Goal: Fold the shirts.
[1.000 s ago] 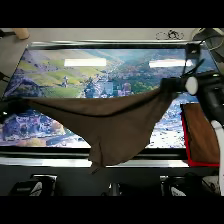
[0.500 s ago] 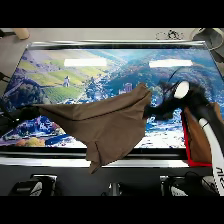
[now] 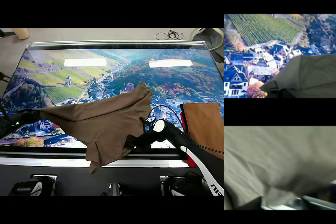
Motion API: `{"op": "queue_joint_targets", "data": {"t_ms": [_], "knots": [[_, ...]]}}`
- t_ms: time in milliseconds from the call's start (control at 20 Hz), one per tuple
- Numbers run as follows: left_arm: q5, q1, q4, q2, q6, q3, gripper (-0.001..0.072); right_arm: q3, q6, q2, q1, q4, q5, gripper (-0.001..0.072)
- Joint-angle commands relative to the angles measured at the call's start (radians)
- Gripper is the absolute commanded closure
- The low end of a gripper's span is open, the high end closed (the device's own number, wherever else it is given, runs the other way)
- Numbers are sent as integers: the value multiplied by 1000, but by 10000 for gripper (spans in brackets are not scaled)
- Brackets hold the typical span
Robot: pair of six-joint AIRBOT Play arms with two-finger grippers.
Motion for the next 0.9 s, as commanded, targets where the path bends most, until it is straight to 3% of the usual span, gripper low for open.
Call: {"op": "queue_joint_targets", "data": {"t_ms": [0, 50, 200, 300, 450, 600, 700, 850], "knots": [[-14, 0, 0, 15, 1, 7, 684, -13, -5, -26, 17, 63, -196, 643], [-15, 0, 1, 15, 3, 21, 683, 23, -19, -13, -7, 52, -195, 691], [-34, 2, 2, 15, 44, 196, 685, 292, -176, 142, -145, -41, -37, 694], [-50, 2, 29, 15, 69, 438, 685, 572, -180, 327, -245, -217, -18, 694], [-52, 2, 46, 15, 68, 849, 685, 935, -217, 579, -317, -497, -100, 694], [-71, 2, 46, 26, 18, 1058, 685, 1087, -158, 726, -317, -673, -98, 693], [-130, 2, 69, 39, 17, 1072, 685, 1106, -81, 755, -317, -783, -53, 693], [-201, 2, 175, 22, 16, 1068, 685, 1106, -79, 722, -317, -824, 61, 693]]}}
